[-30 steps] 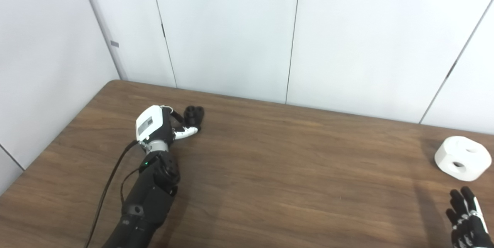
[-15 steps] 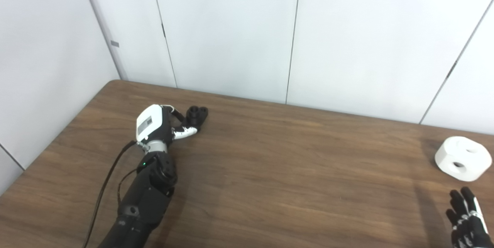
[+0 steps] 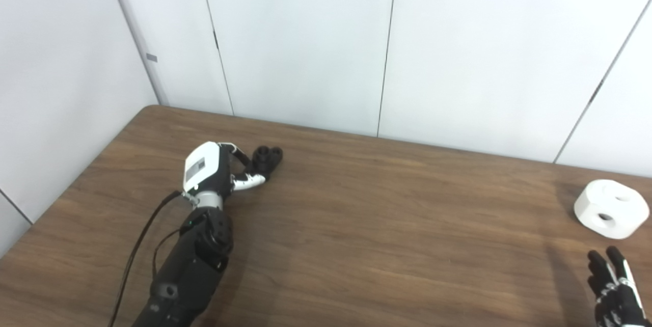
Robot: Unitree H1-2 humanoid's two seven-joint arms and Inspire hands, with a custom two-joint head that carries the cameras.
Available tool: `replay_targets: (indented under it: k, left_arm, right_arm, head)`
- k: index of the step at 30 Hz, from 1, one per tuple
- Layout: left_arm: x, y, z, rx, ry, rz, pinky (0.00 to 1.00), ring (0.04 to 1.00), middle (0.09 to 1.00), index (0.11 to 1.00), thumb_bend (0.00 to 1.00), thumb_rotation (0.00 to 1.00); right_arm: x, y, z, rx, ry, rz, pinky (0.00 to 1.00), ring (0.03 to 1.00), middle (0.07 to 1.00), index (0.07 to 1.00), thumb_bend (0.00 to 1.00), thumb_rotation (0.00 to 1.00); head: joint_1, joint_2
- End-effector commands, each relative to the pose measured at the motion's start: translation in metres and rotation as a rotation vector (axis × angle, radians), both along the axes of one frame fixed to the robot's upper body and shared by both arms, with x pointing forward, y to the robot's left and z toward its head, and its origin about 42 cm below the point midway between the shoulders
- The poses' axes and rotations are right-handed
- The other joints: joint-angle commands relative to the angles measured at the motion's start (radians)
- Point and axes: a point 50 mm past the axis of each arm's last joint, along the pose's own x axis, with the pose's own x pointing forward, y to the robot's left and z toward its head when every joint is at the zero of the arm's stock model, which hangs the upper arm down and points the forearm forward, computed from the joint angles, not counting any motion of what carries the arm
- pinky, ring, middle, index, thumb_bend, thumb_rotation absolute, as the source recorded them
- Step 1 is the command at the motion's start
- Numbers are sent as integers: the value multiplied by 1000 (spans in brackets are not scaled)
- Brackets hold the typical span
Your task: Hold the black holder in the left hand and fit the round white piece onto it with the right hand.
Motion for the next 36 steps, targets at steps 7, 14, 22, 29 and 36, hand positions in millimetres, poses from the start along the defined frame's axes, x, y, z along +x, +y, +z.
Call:
replay_targets:
  k: [7,14,22,29,36]
  left_arm:
    - [-20,-14,7,29,21,-95,789,844,758,487,517,43]
    - [-46,-25,6,1,46,-174,771,836,764,488,517,44]
    - [-81,-46,6,-25,69,-301,777,854,793,489,517,46]
    - [-111,-71,5,-40,98,-420,830,864,802,489,516,45]
    - [-139,-92,-1,-83,112,-523,764,867,802,489,514,42]
  right_arm:
    - [-36,12,-35,63,139,-47,1000,974,936,982,617,1000]
    - [-36,16,-32,58,136,-39,1000,979,944,984,593,1000]
    - [-36,20,-30,55,140,-42,1000,970,943,987,601,1000]
    - [-37,24,-27,47,137,-40,1000,967,931,989,587,1000]
    - [-40,29,-20,45,139,-33,1000,968,933,991,573,1000]
  head:
    - [-10,12]
    - [-38,18]
    - [-72,37]
    - [-113,65]
    - [-155,101]
